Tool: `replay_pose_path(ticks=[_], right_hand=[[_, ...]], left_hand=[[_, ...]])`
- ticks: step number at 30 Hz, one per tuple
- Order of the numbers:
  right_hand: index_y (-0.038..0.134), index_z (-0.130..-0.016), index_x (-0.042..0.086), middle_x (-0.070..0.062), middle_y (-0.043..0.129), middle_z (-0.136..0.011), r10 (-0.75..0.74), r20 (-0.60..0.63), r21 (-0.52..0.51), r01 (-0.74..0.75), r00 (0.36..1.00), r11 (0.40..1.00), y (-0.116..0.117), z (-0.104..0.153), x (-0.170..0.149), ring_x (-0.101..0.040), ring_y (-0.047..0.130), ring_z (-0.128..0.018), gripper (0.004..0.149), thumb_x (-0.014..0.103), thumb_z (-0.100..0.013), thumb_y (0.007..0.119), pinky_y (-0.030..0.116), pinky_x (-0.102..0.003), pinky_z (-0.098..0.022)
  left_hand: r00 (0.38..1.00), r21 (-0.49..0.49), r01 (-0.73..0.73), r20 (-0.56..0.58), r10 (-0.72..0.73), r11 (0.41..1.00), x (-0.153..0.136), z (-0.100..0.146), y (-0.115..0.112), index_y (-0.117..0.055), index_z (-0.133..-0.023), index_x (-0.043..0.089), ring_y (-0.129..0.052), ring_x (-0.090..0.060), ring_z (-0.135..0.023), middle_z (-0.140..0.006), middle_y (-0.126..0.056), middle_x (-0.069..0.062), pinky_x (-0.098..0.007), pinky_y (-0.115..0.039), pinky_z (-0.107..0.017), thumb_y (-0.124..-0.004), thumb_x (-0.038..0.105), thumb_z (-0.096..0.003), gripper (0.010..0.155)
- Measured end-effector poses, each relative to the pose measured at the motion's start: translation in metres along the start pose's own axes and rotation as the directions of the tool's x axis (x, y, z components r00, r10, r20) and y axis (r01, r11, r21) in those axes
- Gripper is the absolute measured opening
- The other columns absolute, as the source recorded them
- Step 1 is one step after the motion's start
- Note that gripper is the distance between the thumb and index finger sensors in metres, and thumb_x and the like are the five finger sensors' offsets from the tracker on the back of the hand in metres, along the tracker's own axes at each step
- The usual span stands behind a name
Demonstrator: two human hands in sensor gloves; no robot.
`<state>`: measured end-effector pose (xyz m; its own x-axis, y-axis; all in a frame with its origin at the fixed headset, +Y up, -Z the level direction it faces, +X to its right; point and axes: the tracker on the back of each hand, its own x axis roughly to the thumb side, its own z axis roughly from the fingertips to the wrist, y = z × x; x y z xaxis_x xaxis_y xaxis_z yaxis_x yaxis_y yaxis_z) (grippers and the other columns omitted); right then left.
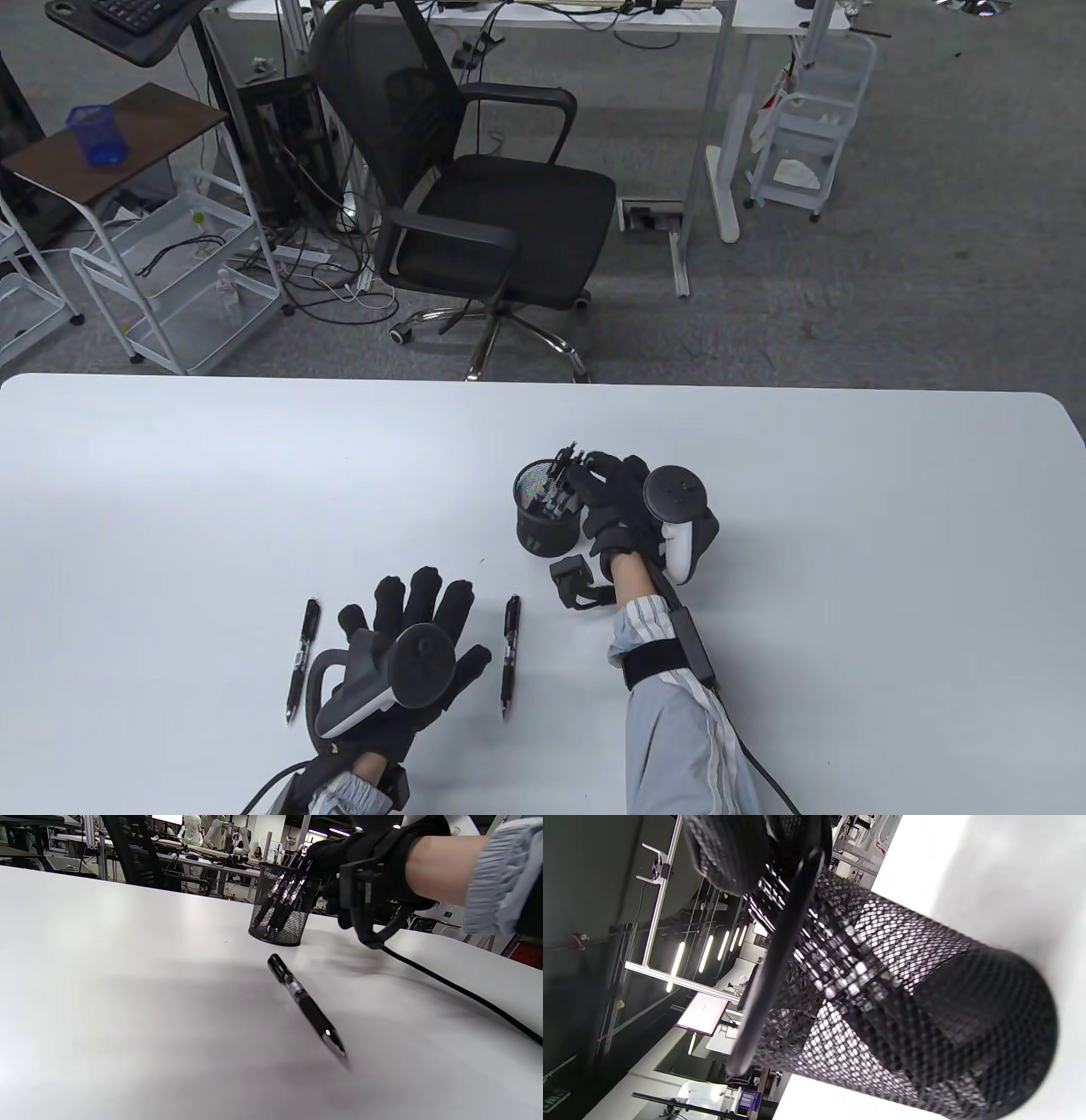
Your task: Press to open click pens
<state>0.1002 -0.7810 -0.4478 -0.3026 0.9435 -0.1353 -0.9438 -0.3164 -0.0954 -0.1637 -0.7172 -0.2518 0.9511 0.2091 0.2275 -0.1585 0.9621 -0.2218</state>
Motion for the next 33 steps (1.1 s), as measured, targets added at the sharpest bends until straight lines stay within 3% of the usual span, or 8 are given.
replay_pose_path(ticks=[6, 19, 26, 30, 33], right_hand=[[0.075, -0.1, 0.003, -0.039, 0.028, -0.118, -0.015, 0.011, -0.007, 0.015, 1.0, 1.0, -0.001, 0.0, 0.0, -0.065, 0.03, -0.096, 0.046, 0.027, -0.062, 0.081, 0.027, -0.08, -0.06], [0.073, -0.098, -0.008, -0.038, 0.026, -0.116, -0.031, 0.156, 0.002, 0.031, 0.987, 1.0, -0.004, 0.026, 0.009, -0.064, 0.026, -0.095, 0.048, 0.02, -0.06, 0.081, 0.025, -0.079, -0.06], [0.073, -0.098, -0.006, -0.032, 0.041, -0.117, -0.074, 0.303, -0.024, 0.085, 0.95, 0.996, -0.016, 0.043, 0.023, -0.055, 0.057, -0.096, 0.048, 0.02, -0.06, 0.08, 0.033, -0.078, -0.063], [0.072, -0.099, -0.004, -0.029, 0.05, -0.115, -0.128, 0.403, -0.036, 0.155, 0.906, 0.987, -0.032, 0.059, 0.042, -0.037, 0.08, -0.088, 0.047, 0.021, -0.06, 0.08, 0.038, -0.077, -0.067], [0.073, -0.099, -0.004, -0.029, 0.054, -0.113, -0.159, 0.48, -0.042, 0.204, 0.863, 0.978, -0.047, 0.076, 0.059, -0.032, 0.084, -0.085, 0.046, 0.021, -0.06, 0.079, 0.044, -0.073, -0.069]], left_hand=[[1.0, -0.007, 0.004, -0.002, -0.004, 1.0, 0.0, -0.001, -0.001, -0.025, -0.127, 0.025, -0.02, -0.063, -0.115, -0.133, -0.016, -0.021, -0.084, -0.02, -0.07, -0.053, 0.06, -0.0702, 0.072], [1.0, -0.011, -0.001, -0.003, 0.001, 1.0, 0.0, -0.001, -0.001, -0.025, -0.127, 0.025, -0.02, -0.063, -0.115, -0.133, -0.016, -0.021, -0.084, -0.02, -0.07, -0.052, 0.06, -0.0704, 0.072], [1.0, -0.003, -0.008, 0.001, 0.008, 1.0, 0.0, 0.0, 0.001, -0.025, -0.127, 0.025, -0.02, -0.063, -0.115, -0.133, -0.017, -0.022, -0.084, -0.02, -0.07, -0.052, 0.06, -0.0704, 0.072], [1.0, 0.0, -0.012, 0.004, 0.012, 1.0, -0.001, 0.001, 0.001, -0.025, -0.127, 0.025, -0.02, -0.063, -0.115, -0.133, -0.016, -0.021, -0.084, -0.02, -0.07, -0.052, 0.06, -0.0704, 0.072], [1.0, 0.0, -0.011, 0.004, 0.011, 1.0, -0.001, 0.001, 0.001, -0.025, -0.127, 0.025, -0.02, -0.063, -0.115, -0.133, -0.017, -0.021, -0.084, -0.02, -0.07, -0.052, 0.06, -0.0705, 0.072]])
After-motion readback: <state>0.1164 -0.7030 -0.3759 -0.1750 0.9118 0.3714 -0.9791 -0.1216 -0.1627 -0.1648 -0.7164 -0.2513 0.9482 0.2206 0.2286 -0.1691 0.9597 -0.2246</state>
